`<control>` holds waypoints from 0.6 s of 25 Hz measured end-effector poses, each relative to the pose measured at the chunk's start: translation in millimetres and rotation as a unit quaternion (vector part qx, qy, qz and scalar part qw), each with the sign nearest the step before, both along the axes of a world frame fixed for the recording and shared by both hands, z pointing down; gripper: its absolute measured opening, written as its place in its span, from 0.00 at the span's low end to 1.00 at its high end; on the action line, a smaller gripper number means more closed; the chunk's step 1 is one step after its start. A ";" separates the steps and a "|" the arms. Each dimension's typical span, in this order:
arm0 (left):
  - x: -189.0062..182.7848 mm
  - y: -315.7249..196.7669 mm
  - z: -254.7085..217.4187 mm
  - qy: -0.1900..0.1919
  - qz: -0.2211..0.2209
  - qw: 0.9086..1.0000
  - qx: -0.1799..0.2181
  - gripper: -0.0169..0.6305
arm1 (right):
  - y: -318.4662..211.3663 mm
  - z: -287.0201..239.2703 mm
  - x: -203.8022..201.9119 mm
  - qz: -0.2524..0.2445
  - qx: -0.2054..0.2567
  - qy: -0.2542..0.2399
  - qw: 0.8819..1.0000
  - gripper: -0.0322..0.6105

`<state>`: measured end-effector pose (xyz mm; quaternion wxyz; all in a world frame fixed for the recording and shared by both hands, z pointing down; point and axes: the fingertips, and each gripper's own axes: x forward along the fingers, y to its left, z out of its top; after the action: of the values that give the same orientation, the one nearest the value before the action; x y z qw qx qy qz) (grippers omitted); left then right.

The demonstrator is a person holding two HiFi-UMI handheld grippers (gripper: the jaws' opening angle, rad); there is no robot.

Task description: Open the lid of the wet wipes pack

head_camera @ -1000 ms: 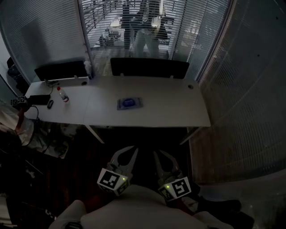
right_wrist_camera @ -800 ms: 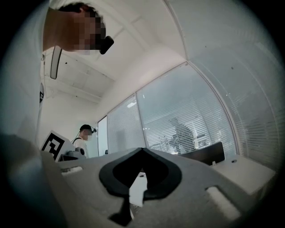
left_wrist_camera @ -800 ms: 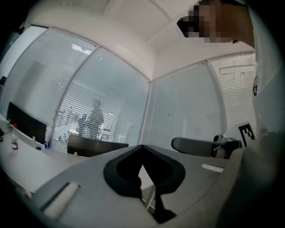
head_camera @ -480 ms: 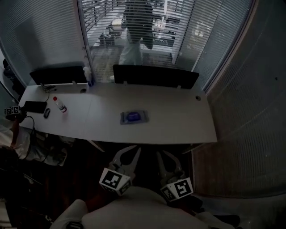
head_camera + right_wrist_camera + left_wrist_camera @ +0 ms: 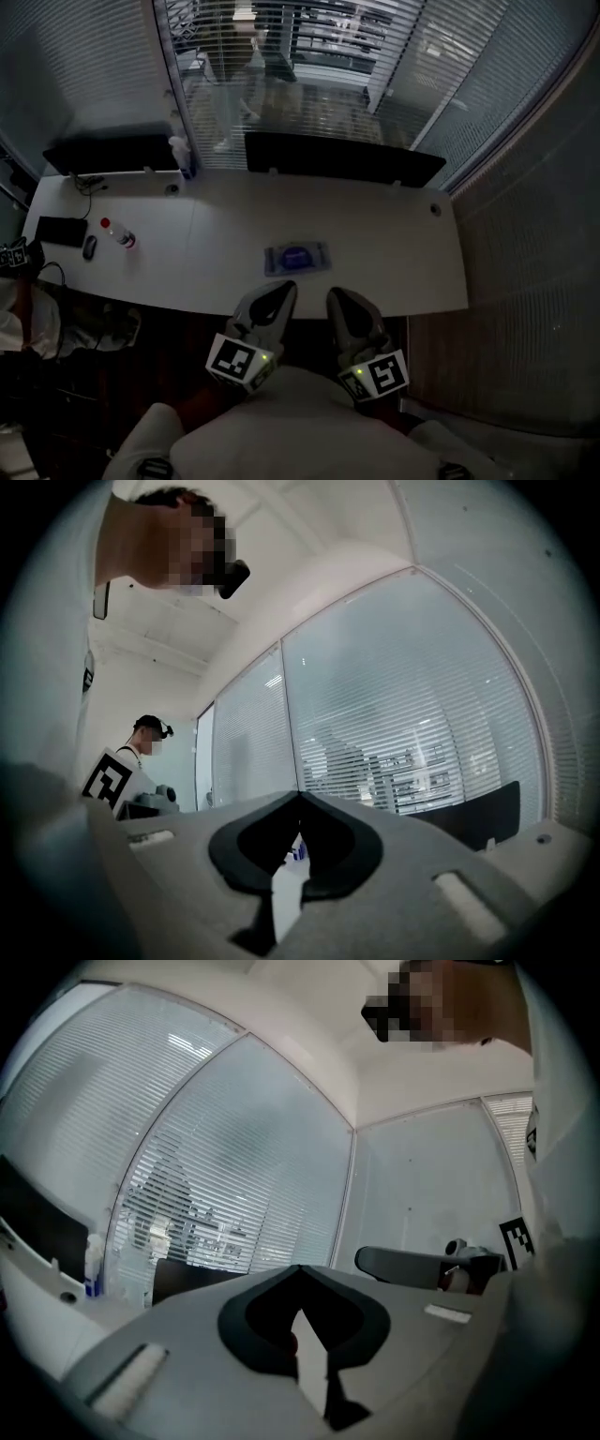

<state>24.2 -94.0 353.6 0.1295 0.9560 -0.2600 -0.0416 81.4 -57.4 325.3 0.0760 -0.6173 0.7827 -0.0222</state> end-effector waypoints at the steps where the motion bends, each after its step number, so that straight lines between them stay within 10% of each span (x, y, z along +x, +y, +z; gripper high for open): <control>1: -0.4 -10.1 0.1 0.000 0.000 1.000 0.002 0.03 | -10.1 1.4 -0.8 0.000 0.001 0.001 1.000 0.05; 15: -0.5 -79.9 30.9 -0.012 -0.026 1.000 -0.004 0.03 | -84.6 24.4 4.2 -0.007 -0.018 0.008 1.000 0.05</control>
<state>23.7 -173.9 384.5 0.1288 0.9489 -0.2863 -0.0323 85.5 -142.0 349.7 0.0581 -0.6133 0.7871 -0.0316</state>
